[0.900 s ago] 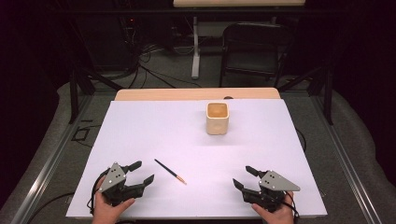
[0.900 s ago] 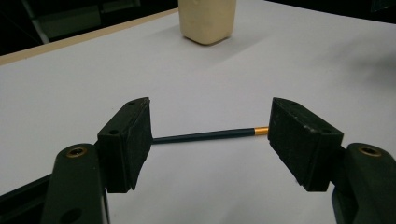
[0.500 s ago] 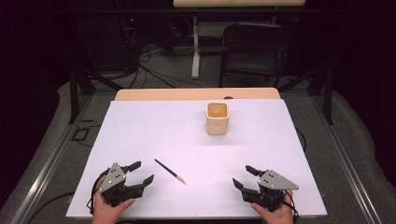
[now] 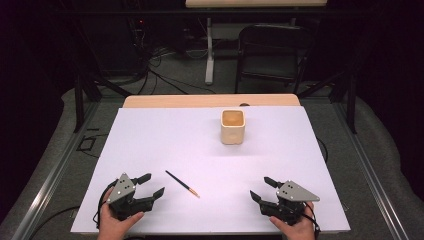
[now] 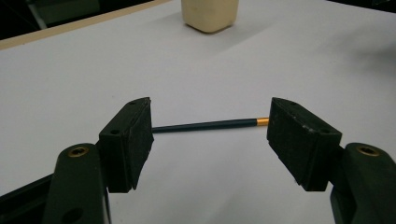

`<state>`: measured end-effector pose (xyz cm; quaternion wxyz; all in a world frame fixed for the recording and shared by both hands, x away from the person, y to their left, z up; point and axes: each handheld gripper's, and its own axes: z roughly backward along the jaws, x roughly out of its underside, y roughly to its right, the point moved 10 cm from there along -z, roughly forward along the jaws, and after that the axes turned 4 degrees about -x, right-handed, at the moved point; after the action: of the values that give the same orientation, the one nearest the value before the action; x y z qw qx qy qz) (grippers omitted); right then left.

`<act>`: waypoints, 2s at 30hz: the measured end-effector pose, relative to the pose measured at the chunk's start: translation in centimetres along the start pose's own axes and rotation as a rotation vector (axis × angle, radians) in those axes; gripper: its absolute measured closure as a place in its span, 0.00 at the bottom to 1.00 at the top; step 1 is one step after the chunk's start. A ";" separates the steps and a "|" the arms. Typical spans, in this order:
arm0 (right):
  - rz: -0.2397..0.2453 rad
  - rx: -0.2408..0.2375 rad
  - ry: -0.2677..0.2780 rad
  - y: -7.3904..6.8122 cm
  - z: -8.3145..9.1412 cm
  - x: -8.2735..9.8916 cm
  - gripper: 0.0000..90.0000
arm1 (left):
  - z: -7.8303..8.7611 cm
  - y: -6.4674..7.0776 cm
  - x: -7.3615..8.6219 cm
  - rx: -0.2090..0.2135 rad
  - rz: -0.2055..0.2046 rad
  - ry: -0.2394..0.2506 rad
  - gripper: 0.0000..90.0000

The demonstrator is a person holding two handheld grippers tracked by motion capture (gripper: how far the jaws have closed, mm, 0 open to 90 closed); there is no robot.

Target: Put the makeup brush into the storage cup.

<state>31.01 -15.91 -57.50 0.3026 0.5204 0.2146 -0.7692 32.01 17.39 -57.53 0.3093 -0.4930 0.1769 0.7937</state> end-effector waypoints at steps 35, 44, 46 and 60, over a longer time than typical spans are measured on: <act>-0.014 -0.003 -0.022 0.2 0.1 0.4 0.37 | -0.6 -0.5 1.6 0.018 -0.060 -0.437 0.37; -0.019 -0.009 -0.031 0.1 0.0 0.5 0.36 | -0.3 -0.4 2.0 0.038 -0.052 -0.552 0.37; -0.019 -0.010 -0.031 0.1 0.0 0.5 0.36 | -0.2 -0.4 1.9 0.041 -0.058 -0.571 0.38; -0.016 -0.013 -0.036 0.0 -0.1 0.5 0.36 | -0.5 -0.5 3.0 0.054 -0.081 -0.740 0.39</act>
<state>30.93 -15.97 -58.06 0.3034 0.5029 0.2185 -0.7793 31.72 18.37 -60.41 0.3966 -0.1708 0.0544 0.9003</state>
